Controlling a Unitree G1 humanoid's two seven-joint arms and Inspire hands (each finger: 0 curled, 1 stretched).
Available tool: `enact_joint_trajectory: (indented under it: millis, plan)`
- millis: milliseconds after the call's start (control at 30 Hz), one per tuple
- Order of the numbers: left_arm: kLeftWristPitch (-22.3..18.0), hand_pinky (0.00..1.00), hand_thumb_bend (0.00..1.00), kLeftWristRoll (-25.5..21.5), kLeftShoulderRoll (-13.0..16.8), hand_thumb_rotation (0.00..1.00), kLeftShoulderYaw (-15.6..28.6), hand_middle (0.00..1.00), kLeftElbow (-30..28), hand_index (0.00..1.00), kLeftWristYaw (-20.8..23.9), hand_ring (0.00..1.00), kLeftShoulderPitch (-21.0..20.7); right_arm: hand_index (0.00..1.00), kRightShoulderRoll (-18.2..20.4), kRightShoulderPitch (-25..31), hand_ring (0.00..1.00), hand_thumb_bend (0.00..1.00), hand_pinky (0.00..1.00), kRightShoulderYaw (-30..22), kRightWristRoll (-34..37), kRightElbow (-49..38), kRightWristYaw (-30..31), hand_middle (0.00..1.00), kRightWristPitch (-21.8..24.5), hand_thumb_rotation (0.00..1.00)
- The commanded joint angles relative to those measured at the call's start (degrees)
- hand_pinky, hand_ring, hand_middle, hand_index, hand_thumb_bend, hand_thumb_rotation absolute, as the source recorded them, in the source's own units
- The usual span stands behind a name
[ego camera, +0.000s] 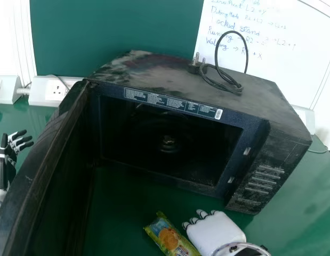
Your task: Put biscuit inside oven
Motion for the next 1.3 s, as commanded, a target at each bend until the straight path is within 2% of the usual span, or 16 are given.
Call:
enact_joint_trajectory:
  millis: [0, 67, 100, 200, 300, 500, 600, 667, 800, 1000, 1100, 1267]
  plan:
    - [-0.09, 0.63, 0.55, -0.17, 0.26, 0.55, 0.29, 0.67, -0.74, 0.72, -0.28, 0.67, 0.41, 0.90, 0.84, -0.51, 0.89, 0.98, 0.81, 0.77, -0.92, 0.55, 0.25, 0.91, 0.07, 0.56]
    - [0.08, 0.63, 0.56, -0.26, 0.27, 0.56, 0.29, 0.67, -0.83, 0.72, -0.30, 0.67, 0.44, 0.90, 1.90, -0.96, 0.89, 0.92, 0.81, 1.38, -2.40, 1.17, 0.64, 0.92, 0.52, 0.53]
    - [0.22, 0.63, 0.56, -0.33, 0.25, 0.56, 0.28, 0.67, -0.95, 0.72, -0.27, 0.67, 0.47, 0.90, 2.27, -1.26, 0.89, 0.85, 0.81, 1.70, -3.07, 1.54, 0.92, 0.92, 0.60, 0.46]
    - [0.52, 0.63, 0.55, -0.05, 0.18, 0.56, 0.27, 0.67, -1.39, 0.71, 0.11, 0.66, 0.61, 0.92, 3.41, -2.37, 0.90, 0.88, 0.80, 2.74, -4.74, 2.62, 2.37, 0.93, 0.85, 0.47]
    - [0.36, 0.63, 0.55, -0.11, 0.20, 0.56, 0.29, 0.67, -1.45, 0.72, -0.10, 0.66, 0.70, 0.91, 4.35, -2.42, 0.88, 0.84, 0.78, 3.24, -5.47, 3.22, 2.16, 0.92, 0.82, 0.44]
    - [0.16, 0.63, 0.56, -0.75, 0.13, 0.55, 0.39, 0.67, -1.12, 0.72, -0.44, 0.67, 0.57, 0.88, 4.46, -1.25, 0.86, 0.84, 0.75, 3.50, -5.55, 3.73, 0.49, 0.90, 0.01, 0.41]
    - [0.04, 0.63, 0.57, -0.36, 0.24, 0.56, 0.39, 0.67, -0.98, 0.72, -0.27, 0.67, 0.45, 0.89, 4.18, -1.04, 0.86, 0.78, 0.75, 4.53, -6.67, 4.09, 1.02, 0.91, -0.78, 0.48]
    - [-0.11, 0.63, 0.57, -0.12, 0.30, 0.55, 0.42, 0.67, -0.83, 0.72, -0.20, 0.67, 0.43, 0.88, 4.18, -0.55, 0.85, 0.77, 0.74, 4.73, -6.95, 4.26, 0.83, 0.90, -0.91, 0.48]
    - [0.31, 0.63, 0.57, 0.15, 0.30, 0.57, 0.39, 0.68, -1.15, 0.73, 0.14, 0.67, 0.50, 0.87, 4.57, 0.62, 0.86, 0.79, 0.77, 5.24, -8.09, 4.77, 0.76, 0.89, -0.90, 0.36]
    - [-0.31, 0.63, 0.56, -0.27, 0.39, 0.56, 0.46, 0.68, -0.67, 0.72, -0.43, 0.67, 0.36, 0.87, 5.92, 1.45, 0.86, 0.79, 0.75, 6.03, -9.54, 5.57, 1.50, 0.89, -0.03, 0.39]
    - [-0.40, 0.63, 0.57, -0.14, 0.49, 0.57, 0.52, 0.68, -0.48, 0.72, -0.51, 0.67, 0.36, 0.87, 6.04, 2.03, 0.85, 0.77, 0.75, 5.95, -9.74, 5.61, 0.82, 0.89, -0.10, 0.35]
    - [0.44, 0.63, 0.57, -0.24, 0.23, 0.56, 0.53, 0.67, -1.13, 0.72, -0.18, 0.66, 0.43, 0.87, 5.62, 2.60, 0.85, 0.78, 0.74, 5.59, -9.17, 5.58, 0.55, 0.88, -0.11, 0.35]
